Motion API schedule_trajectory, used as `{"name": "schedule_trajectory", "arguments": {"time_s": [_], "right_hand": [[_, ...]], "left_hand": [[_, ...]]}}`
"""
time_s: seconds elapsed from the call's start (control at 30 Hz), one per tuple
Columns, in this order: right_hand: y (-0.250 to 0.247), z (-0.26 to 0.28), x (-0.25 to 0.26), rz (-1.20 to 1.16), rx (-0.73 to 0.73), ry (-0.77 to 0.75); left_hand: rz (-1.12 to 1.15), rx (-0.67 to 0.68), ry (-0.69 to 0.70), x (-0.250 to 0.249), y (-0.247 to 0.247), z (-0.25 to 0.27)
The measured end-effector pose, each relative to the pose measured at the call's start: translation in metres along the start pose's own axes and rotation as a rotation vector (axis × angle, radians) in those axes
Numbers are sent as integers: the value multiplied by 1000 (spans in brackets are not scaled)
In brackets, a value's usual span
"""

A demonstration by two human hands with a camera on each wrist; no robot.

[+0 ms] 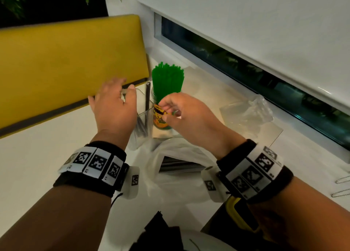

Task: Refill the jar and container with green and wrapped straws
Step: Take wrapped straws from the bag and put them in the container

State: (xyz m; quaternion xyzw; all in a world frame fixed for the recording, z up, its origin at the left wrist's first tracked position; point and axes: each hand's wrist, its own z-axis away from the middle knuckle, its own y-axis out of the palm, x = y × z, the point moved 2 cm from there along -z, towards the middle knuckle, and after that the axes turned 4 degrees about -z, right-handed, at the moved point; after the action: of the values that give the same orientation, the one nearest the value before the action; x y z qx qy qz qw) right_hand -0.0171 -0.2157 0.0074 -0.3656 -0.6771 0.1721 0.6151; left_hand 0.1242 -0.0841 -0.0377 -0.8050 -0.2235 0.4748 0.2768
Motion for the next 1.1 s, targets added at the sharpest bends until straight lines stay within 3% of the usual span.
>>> {"name": "schedule_trajectory", "arguments": {"time_s": [0.07, 0.13, 0.2, 0.27, 0.33, 0.37, 0.43, 0.5, 0.57, 0.63, 0.8, 0.97, 1.1], "right_hand": [[1, 6, -4, 99, 102, 2], [3, 17, -9, 174, 350, 1], [15, 35, -17, 289, 588, -30], [35, 51, -34, 474, 704, -43], [62, 60, -55, 616, 646, 39], [71, 62, -62, 648, 573, 51], [80, 61, -74, 589, 403, 49], [87, 62, -77, 606, 424, 54], [94, 63, -84, 683, 498, 61], [103, 61, -95, 675, 464, 64], [97, 49, -95, 391, 199, 107], [98, 54, -101, 491, 245, 139], [88, 50, -98, 411, 341, 105]], "left_hand": [[-144, 73, 4, 5, 5, 1], [-231, 63, 6, 4, 3, 4], [-250, -50, 25, -4, -6, 10], [-129, -212, 219, -22, -16, 22], [73, -196, 535, -45, -16, 45], [131, -91, 663, -51, -9, 58], [91, 203, 767, -49, 15, 85], [-54, 466, 698, -29, 47, 106], [-143, 643, 498, -8, 67, 115], [-123, 748, 304, 6, 75, 116], [-129, 817, 171, 24, 75, 105], [14, 858, 220, 37, 79, 91], [57, 823, 186, 46, 80, 85]]}}
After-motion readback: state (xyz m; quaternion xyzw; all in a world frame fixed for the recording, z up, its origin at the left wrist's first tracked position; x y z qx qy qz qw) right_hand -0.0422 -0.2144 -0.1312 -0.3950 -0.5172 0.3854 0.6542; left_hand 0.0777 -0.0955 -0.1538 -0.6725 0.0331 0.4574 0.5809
